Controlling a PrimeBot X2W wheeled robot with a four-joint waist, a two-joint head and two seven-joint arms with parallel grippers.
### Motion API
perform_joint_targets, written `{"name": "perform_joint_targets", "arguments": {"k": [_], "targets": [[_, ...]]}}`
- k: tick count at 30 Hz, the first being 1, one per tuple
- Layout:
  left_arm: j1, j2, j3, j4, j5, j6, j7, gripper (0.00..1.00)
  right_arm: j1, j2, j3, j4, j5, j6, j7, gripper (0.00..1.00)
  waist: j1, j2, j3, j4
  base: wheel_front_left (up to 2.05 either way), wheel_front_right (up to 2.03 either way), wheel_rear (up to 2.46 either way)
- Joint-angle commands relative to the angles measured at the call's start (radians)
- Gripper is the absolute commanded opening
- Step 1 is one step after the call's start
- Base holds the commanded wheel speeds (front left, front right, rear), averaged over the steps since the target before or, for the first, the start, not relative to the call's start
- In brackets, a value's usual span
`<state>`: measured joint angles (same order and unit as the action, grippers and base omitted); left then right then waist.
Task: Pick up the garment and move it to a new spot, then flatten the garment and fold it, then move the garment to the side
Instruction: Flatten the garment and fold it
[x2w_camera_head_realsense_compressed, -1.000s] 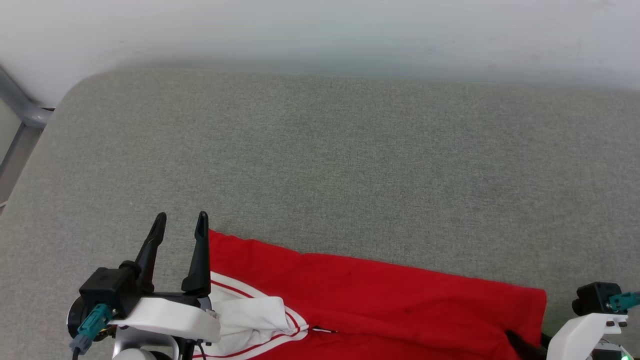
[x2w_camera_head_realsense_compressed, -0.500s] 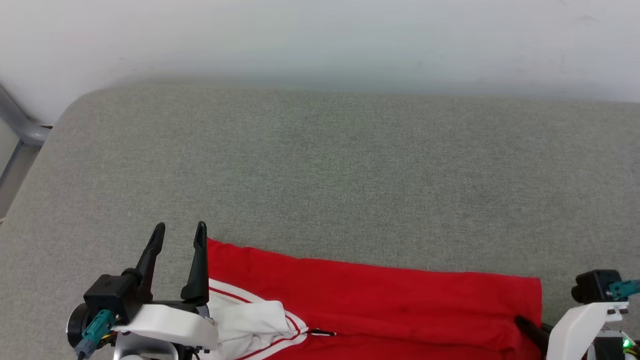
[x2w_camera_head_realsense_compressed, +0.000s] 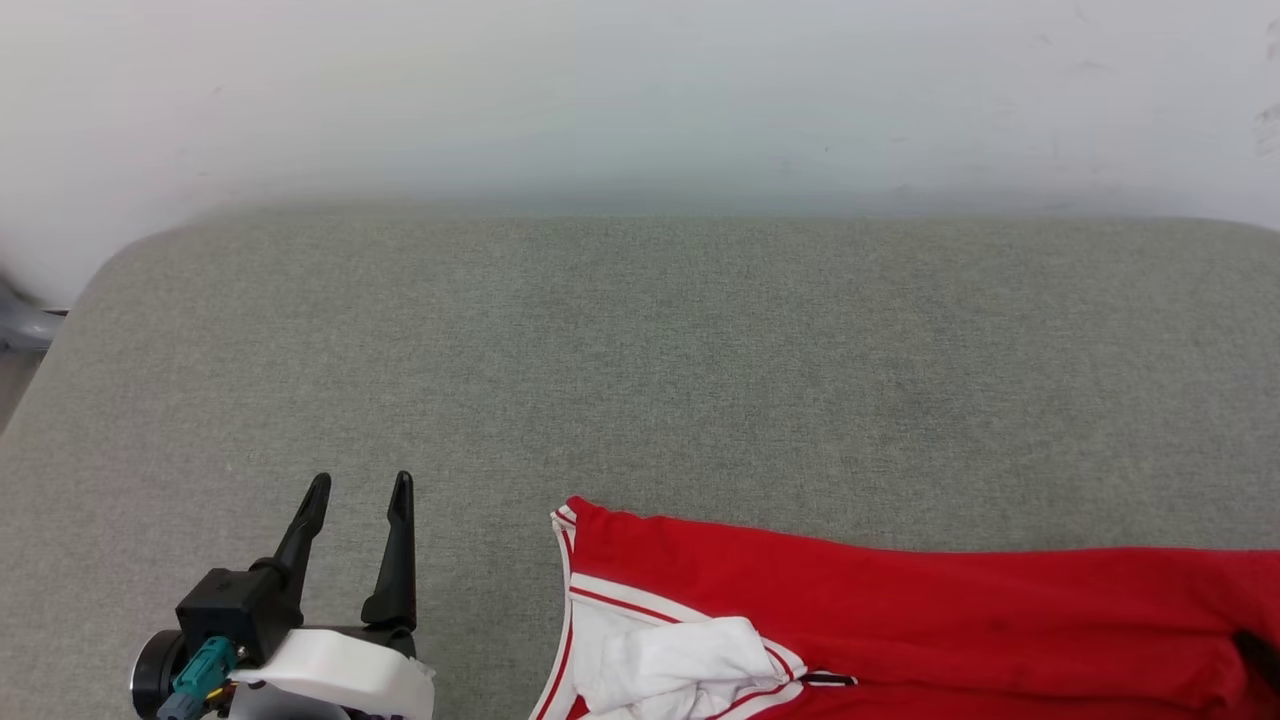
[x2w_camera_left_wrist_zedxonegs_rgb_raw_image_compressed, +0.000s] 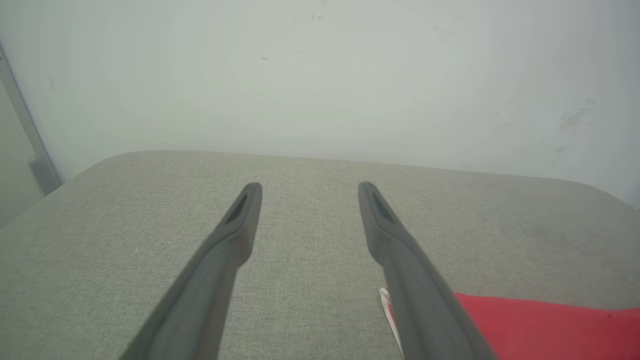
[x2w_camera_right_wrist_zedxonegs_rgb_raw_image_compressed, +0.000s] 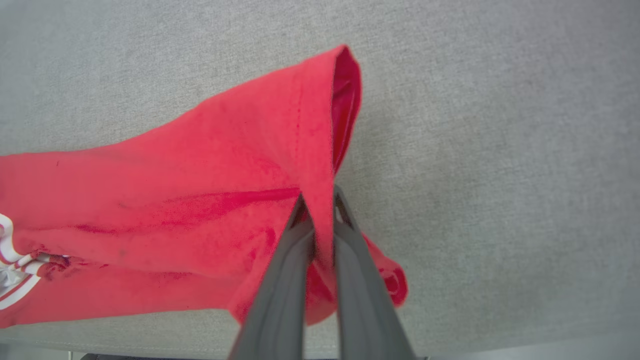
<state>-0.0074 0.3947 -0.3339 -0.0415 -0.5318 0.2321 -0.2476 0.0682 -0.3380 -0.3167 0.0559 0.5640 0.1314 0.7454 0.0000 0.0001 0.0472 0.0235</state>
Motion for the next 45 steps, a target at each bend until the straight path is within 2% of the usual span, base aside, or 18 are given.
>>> {"name": "perform_joint_targets", "arguments": {"k": [1, 4, 9, 14, 17, 20, 23, 28, 34, 42, 43, 44, 45], "targets": [[0.005, 0.003, 0.0, -0.001, 0.006, 0.003, 0.003, 1.0, -0.004, 0.024, -0.028, 0.003, 0.027, -0.001, 0.02, 0.0, 0.0, -0.0001, -0.001, -0.004, 0.0, 0.0, 0.0], [0.006, 0.005, -0.002, 0.0, 0.004, 0.005, 0.005, 1.0, -0.028, 0.081, -0.078, 0.012, 0.1, -0.001, 0.088, 0.0, 0.0, -0.0001, -0.002, -0.008, 0.0, 0.0, 0.0], [0.002, 0.004, -0.008, 0.003, 0.003, 0.005, 0.01, 1.0, -0.056, 0.216, -0.109, -0.008, 0.306, -0.001, 0.228, 0.0, 0.0, -0.0001, -0.007, -0.002, 0.0, 0.0, 0.0], [-0.004, 0.0, -0.015, 0.005, 0.0, 0.003, 0.011, 1.0, -0.075, 0.282, -0.112, 0.011, 0.526, -0.001, 0.348, 0.0, 0.0, -0.0001, -0.007, 0.01, 0.0, 0.0, 0.0], [-0.018, -0.002, -0.02, 0.007, 0.001, -0.003, 0.01, 1.0, -0.087, 0.291, -0.063, 0.055, 0.654, -0.001, 0.369, 0.0, 0.0, -0.0001, -0.002, 0.021, 0.0, 0.0, 0.0], [-0.024, -0.004, -0.025, 0.011, 0.001, -0.007, 0.01, 1.0, -0.094, 0.289, 0.037, 0.095, 0.778, -0.001, 0.332, 0.0, 0.0, -0.0001, 0.004, 0.034, 0.0, 0.0, 0.0], [-0.039, -0.006, -0.029, 0.015, 0.001, -0.009, 0.011, 1.0, -0.096, 0.289, 0.149, 0.109, 0.846, -0.001, 0.279, 0.0, 0.0, -0.0001, 0.014, 0.05, 0.0, 0.0, 0.0], [-0.064, -0.012, -0.035, 0.019, 0.003, -0.019, 0.009, 1.0, -0.123, 0.289, 0.316, 0.119, 0.904, -0.001, 0.197, 0.0, 0.0, -0.0001, 0.045, 0.083, 0.0, 0.0, 0.0], [-0.094, -0.025, -0.036, 0.031, 0.002, -0.029, 0.0, 1.0, -0.172, 0.289, 0.473, 0.128, 0.923, -0.001, 0.123, 0.0, 0.0, -0.0001, 0.092, 0.112, 0.0, 0.0, 0.0], [-0.129, -0.049, -0.033, 0.051, 0.006, -0.042, -0.01, 1.0, -0.224, 0.288, 0.548, 0.167, 0.866, -0.001, 0.037, 0.01, 0.0, -0.0001, 0.143, 0.129, 0.0, 0.0, 0.0], [-0.13, -0.05, -0.033, 0.056, 0.007, -0.045, -0.011, 1.0, -0.229, 0.288, 0.558, 0.175, 0.856, -0.001, 0.033, 0.24, 0.0, -0.0001, 0.148, 0.129, 0.0, 0.0, 0.0], [-0.133, -0.053, -0.032, 0.06, 0.008, -0.048, -0.011, 1.0, -0.233, 0.289, 0.568, 0.177, 0.854, -0.001, 0.029, 0.43, 0.0, -0.0001, 0.153, 0.13, 0.0, 0.0, 0.0], [-0.137, -0.055, -0.031, 0.064, 0.009, -0.05, -0.011, 1.0, -0.237, 0.289, 0.573, 0.176, 0.854, -0.001, 0.018, 1.0, 0.0, -0.0001, 0.156, 0.13, 0.0, 0.0, 0.0]]}}
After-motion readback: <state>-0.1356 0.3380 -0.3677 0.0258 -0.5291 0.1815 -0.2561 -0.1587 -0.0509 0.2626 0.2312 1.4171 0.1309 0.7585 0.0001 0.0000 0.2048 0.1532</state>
